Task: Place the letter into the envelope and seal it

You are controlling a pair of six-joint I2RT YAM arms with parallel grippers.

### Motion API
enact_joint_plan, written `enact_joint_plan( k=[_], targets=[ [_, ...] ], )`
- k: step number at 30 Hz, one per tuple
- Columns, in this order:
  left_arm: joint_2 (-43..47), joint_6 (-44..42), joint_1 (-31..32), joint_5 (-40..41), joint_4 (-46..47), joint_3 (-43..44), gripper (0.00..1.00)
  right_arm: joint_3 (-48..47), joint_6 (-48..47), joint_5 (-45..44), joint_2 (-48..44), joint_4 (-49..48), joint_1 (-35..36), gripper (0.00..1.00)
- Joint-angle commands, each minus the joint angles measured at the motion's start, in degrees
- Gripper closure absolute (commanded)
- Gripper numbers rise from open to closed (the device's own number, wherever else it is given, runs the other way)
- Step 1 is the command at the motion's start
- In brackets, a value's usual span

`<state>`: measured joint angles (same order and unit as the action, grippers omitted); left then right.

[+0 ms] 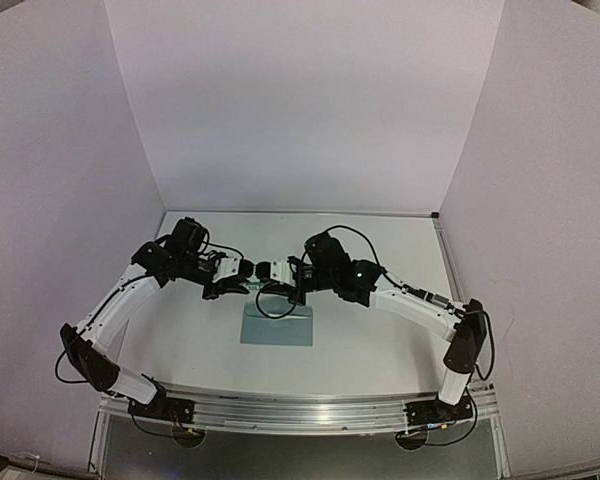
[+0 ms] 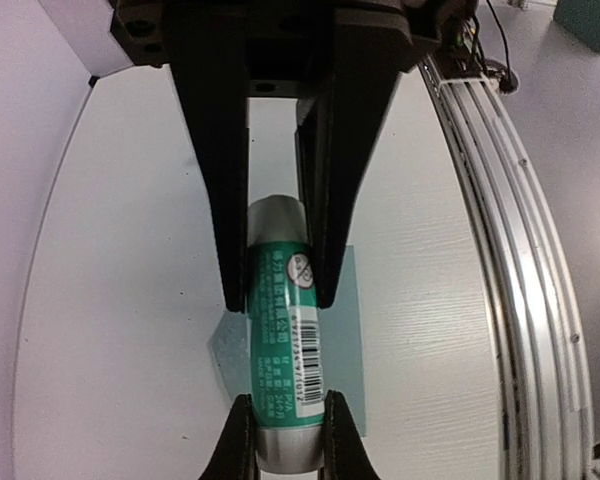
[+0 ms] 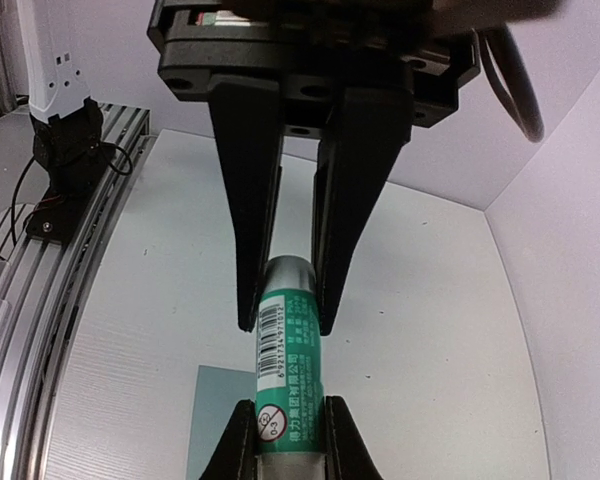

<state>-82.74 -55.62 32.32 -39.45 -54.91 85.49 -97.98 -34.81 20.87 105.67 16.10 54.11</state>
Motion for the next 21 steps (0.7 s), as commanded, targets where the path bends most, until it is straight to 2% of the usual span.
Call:
enact_joint_plan(
  k=[1,5,8,14,17,21],
  targets=[
    [0.84,-2.54,0.33,1.08,1.39,1.22,1.0,-3.33,4.04,-1.62,0.74,-0.09,0.26,1.0],
    [2.54,-7.34,0.38,4.88,4.59,-1.64,1.0,-4.18,8.81,-2.76,1.06,-0.22,0.25,1.0],
    [4.99,-13.11,0.38,9.05,11.08,-5.82,1.0,-6.41,18.55,-4.46,2.62,-0.14,-0.05,1.0],
    [9.8,-28.27,0.38,16.59,37.27,-19.69,1.0,-10.12,47.1,-2.1,6.31,-0.74,-3.13,1.0],
    [11.18,-35.5,0.38,16.63,52.69,-27.4,1.0,-10.78,60.31,0.18,7.77,-2.54,-4.65,1.0],
    [11.04,-42.95,0.38,14.24,67.51,-33.94,1.0,-10.39,78.17,2.84,9.63,-6.5,-6.77,1.0]
  ],
)
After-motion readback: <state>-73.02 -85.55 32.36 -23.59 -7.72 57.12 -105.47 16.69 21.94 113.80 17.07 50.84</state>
